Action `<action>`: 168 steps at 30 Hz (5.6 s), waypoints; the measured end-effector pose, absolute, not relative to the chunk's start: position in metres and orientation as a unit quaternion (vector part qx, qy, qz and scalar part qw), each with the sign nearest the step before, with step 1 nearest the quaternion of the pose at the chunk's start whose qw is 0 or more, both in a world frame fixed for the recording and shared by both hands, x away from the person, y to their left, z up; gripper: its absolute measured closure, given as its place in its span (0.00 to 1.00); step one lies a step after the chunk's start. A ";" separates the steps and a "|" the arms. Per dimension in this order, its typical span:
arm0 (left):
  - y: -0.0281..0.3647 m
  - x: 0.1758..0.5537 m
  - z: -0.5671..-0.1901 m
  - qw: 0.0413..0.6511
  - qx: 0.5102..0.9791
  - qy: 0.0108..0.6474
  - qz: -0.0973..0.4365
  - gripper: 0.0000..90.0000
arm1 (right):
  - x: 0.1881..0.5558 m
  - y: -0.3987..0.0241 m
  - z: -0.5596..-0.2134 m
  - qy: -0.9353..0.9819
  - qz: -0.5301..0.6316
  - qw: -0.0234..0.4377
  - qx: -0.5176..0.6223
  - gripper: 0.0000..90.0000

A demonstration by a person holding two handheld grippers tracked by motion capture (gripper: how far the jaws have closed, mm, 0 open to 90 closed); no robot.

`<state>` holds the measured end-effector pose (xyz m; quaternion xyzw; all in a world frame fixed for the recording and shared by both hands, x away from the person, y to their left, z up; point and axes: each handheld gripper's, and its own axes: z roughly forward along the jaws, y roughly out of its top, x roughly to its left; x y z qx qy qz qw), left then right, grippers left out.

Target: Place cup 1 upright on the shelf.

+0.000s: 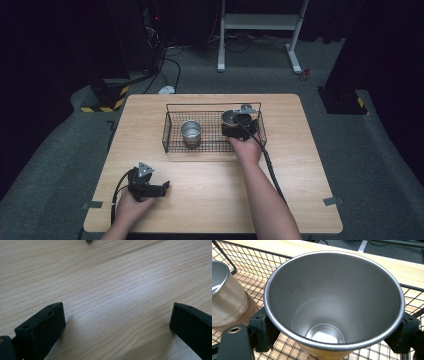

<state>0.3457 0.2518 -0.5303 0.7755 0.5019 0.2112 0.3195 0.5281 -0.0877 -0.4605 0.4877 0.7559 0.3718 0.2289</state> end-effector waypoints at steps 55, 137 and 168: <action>0.252 0.346 -0.530 0.321 0.776 0.501 0.210 0.00 | 0.499 -0.104 -0.454 0.760 0.391 0.242 0.459 0.11; 0.251 0.345 -0.530 0.316 0.772 0.507 0.215 0.01 | 0.362 -0.211 -0.525 0.782 0.315 0.207 0.496 0.10; 0.235 0.337 -0.530 0.293 0.715 0.586 0.245 0.00 | 0.360 -0.209 -0.525 0.776 0.312 0.211 0.506 0.10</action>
